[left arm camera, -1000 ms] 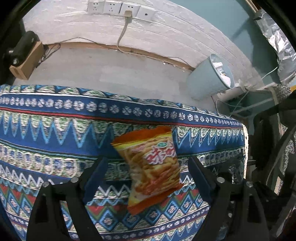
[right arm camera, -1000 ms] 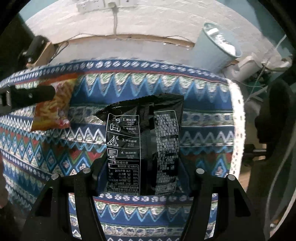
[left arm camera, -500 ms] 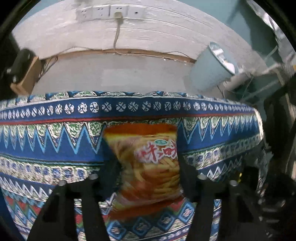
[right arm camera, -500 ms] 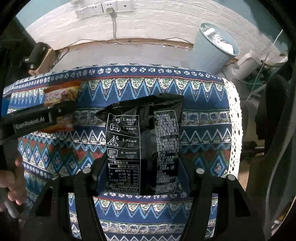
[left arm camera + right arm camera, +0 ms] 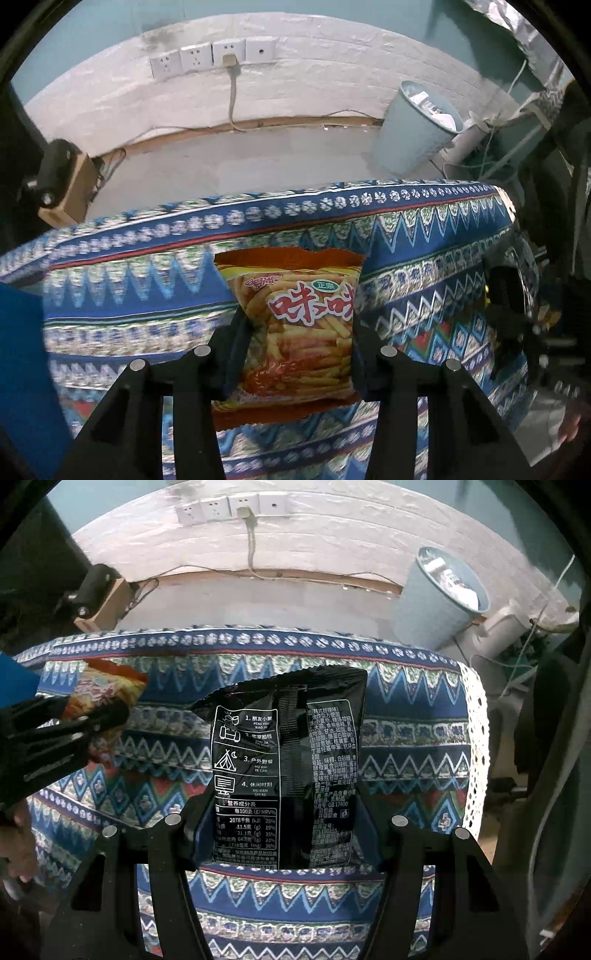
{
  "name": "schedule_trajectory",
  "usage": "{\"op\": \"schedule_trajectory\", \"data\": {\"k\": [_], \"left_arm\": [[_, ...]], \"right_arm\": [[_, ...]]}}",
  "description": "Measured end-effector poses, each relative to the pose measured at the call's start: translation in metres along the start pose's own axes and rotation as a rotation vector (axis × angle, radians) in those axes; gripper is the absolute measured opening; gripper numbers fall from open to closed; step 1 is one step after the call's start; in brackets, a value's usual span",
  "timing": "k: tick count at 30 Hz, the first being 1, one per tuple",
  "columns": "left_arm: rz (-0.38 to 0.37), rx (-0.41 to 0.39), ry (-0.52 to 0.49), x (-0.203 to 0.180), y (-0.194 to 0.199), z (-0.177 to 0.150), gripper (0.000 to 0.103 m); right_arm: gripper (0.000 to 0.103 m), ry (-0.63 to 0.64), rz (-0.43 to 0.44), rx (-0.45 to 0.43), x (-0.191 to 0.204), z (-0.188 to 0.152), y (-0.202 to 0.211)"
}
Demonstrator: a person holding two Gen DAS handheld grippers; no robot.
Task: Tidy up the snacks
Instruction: 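Carry the orange packet and black bag over the box with both tools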
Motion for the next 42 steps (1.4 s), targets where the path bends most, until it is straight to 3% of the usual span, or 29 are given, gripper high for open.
{"op": "schedule_trajectory", "data": {"k": [21,33,42], "left_arm": [[0.167,-0.121,-0.121,0.062,0.134,-0.056,0.047],[0.205,-0.156,-0.077,0.110,0.172,-0.096,0.047],[0.242,-0.173,0.038,0.184,0.195,-0.128,0.047]], "right_arm": [[0.063,0.145,0.099,-0.092,0.091,0.019,0.046],[0.063,0.266,0.186,-0.129,0.173,0.017,0.075],[0.063,0.374,0.285,-0.149,0.251,0.016,0.090]]}}
Point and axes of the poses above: each gripper's, at about its wrist camera, not at the fingertips, and y roughly against the way its jaws point, x to its left, z to its top, the point moved 3 cm from there along -y, roughly the way its jaws point, and after that the axes turned 2 degrees about x, right-handed, at the moved point
